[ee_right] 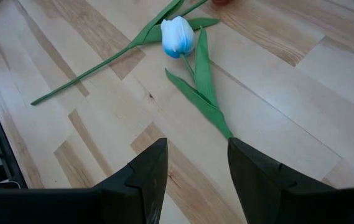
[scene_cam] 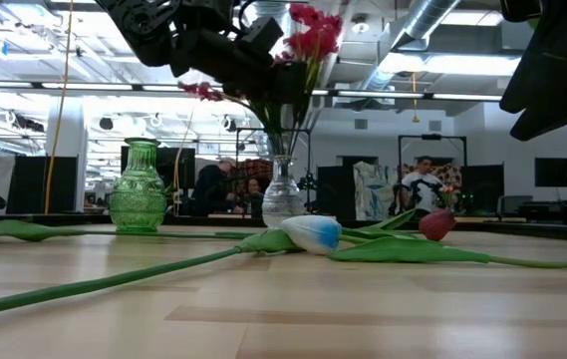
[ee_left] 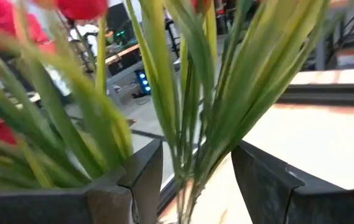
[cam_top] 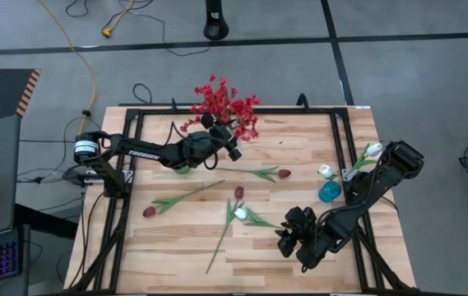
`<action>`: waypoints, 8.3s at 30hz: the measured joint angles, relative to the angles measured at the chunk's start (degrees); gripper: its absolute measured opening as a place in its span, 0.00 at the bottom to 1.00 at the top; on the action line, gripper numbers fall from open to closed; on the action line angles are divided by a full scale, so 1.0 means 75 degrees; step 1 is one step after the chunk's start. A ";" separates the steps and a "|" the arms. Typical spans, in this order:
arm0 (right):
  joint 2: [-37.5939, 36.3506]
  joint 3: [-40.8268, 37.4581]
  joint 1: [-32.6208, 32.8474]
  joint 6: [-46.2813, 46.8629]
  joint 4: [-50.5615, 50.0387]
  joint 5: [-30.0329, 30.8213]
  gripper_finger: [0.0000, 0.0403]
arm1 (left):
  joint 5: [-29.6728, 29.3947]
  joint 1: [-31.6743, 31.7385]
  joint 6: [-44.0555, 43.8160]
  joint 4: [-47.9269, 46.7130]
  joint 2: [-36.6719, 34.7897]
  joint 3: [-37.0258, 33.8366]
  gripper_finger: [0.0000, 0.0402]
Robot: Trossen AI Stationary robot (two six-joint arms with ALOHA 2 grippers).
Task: Sort flowers into vase by color
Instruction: Put the red flowers into the transparent vase, then put the top dark red tulip into the green vase
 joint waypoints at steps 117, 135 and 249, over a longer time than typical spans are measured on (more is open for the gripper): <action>-0.0117 0.0003 0.0068 -0.0009 0.0216 -0.0224 0.49 | 0.3885 -0.0233 -0.2425 -0.6291 0.4130 0.4176 0.27; -0.0117 0.0003 0.0068 -0.0003 0.0222 -0.0227 0.49 | 0.3992 -0.0297 -0.2602 -0.6261 0.4064 0.4153 0.01; -0.0114 0.0006 0.0065 -0.0204 0.0231 -0.0195 0.49 | -0.1049 -0.1314 0.1183 0.3461 -0.4995 -0.4855 0.00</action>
